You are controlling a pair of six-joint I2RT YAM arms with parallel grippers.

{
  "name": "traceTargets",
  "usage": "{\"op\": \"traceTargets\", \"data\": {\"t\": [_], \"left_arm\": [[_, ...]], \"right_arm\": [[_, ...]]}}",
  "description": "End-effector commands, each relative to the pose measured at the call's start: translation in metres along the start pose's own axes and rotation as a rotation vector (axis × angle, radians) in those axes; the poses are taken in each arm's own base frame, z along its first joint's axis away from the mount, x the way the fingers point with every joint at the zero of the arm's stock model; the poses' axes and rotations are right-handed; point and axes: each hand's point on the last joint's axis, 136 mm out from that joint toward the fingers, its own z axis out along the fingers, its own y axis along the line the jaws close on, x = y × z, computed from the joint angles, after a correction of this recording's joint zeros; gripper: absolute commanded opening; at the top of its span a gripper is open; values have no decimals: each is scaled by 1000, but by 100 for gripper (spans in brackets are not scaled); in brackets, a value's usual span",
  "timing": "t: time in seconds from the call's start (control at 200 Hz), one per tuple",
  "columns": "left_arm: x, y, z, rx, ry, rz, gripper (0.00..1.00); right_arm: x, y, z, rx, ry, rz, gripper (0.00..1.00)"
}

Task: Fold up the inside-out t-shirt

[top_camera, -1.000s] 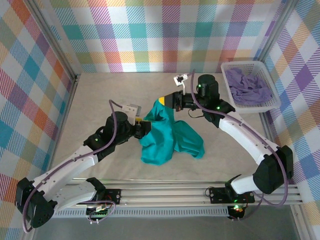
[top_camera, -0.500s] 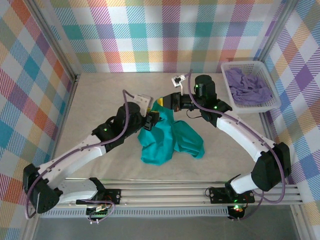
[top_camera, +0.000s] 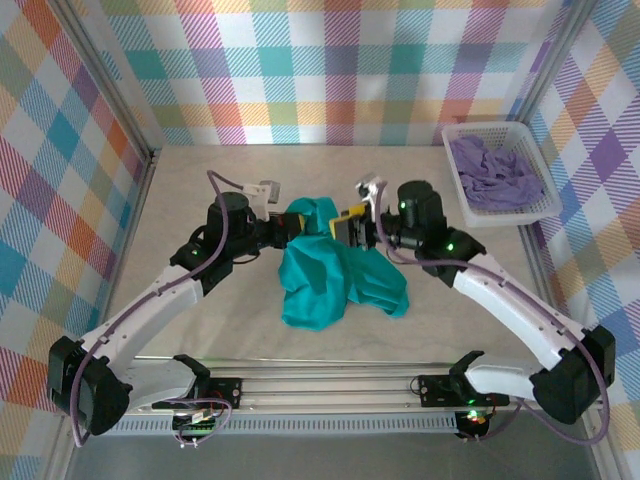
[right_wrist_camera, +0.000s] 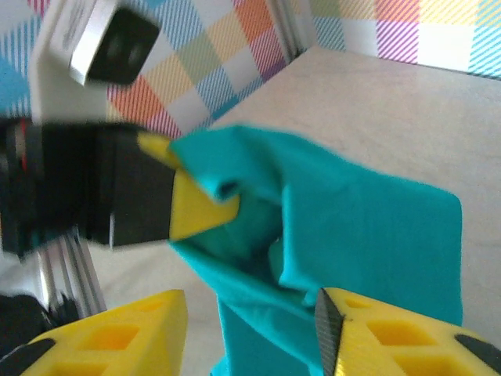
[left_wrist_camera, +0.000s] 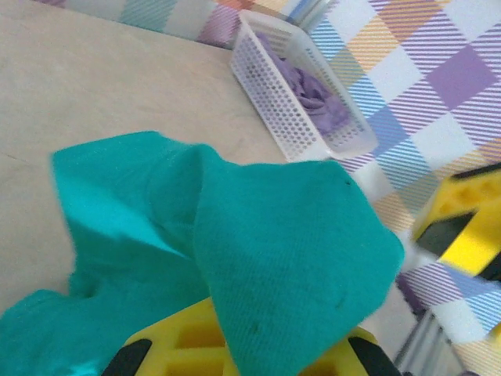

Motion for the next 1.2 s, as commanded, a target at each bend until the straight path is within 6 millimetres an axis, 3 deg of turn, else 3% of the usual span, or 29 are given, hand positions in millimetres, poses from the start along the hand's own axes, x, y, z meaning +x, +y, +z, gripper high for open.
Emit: {"op": "traceTargets", "data": {"t": [0.0, 0.125, 0.195, 0.31, 0.365, 0.545, 0.655, 0.91, 1.07, 1.195], "left_arm": [[-4, -25, -9, 137, -9, -38, 0], [0, -27, -10, 159, 3, -38, 0], [4, -27, -11, 161, 5, -33, 0], [6, -21, -15, 133, -4, -15, 0], [6, -14, -17, 95, -12, -6, 0], [2, 29, -25, -152, -62, 37, 0], [1, 43, -29, -235, -74, 58, 5], [2, 37, -44, -286, -76, 127, 44], [6, 23, -61, -288, -75, 209, 55], [11, 4, -52, -193, -44, 262, 64]], "right_arm": [[21, -3, 19, 23, 51, -149, 52], [17, -3, 40, 4, 46, -142, 54], [9, -6, 48, 12, 35, -146, 49], [1, -8, 50, 23, 37, -153, 12], [-2, -3, 42, -18, 32, -154, 0], [-5, 44, -2, -434, 43, -59, 0], [-8, 66, -14, -599, 57, -10, 0], [-16, 68, -9, -661, 43, 32, 0], [-13, 63, -3, -663, 70, 45, 0], [-11, 68, -6, -720, 95, 36, 0]]}}
